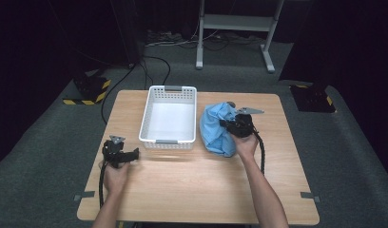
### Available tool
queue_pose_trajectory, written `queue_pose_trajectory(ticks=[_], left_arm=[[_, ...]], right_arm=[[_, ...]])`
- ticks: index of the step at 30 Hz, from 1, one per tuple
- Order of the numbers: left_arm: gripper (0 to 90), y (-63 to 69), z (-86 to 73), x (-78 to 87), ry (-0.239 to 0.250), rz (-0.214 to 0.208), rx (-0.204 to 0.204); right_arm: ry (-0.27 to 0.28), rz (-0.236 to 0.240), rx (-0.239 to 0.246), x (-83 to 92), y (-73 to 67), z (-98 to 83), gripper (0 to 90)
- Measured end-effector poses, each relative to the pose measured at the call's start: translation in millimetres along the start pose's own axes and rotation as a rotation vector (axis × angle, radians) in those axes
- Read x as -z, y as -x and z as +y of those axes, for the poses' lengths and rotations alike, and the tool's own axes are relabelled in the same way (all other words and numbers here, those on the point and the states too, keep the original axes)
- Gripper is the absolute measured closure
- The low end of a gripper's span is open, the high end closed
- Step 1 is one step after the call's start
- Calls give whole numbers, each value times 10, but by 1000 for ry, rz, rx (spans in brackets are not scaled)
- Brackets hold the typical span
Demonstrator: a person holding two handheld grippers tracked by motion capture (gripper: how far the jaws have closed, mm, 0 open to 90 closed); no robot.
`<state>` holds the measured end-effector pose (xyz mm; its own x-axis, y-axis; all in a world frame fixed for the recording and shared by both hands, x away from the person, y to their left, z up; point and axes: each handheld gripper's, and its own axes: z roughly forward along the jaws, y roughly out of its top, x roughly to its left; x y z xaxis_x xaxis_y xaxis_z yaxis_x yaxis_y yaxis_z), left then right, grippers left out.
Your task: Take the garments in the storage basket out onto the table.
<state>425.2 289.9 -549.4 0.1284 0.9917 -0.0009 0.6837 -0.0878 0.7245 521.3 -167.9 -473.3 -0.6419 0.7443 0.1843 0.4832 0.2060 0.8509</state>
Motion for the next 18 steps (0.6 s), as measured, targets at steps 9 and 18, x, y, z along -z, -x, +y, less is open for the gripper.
queue_pose_trajectory(ticks=[9,18], left_arm=[[86,0,0,0,0,0,0],[86,0,0,0,0,0,0]], right_arm=[[-31,-5,8,-76,-25,-46,862],[-41,-21,14,-87,-24,-60,832]])
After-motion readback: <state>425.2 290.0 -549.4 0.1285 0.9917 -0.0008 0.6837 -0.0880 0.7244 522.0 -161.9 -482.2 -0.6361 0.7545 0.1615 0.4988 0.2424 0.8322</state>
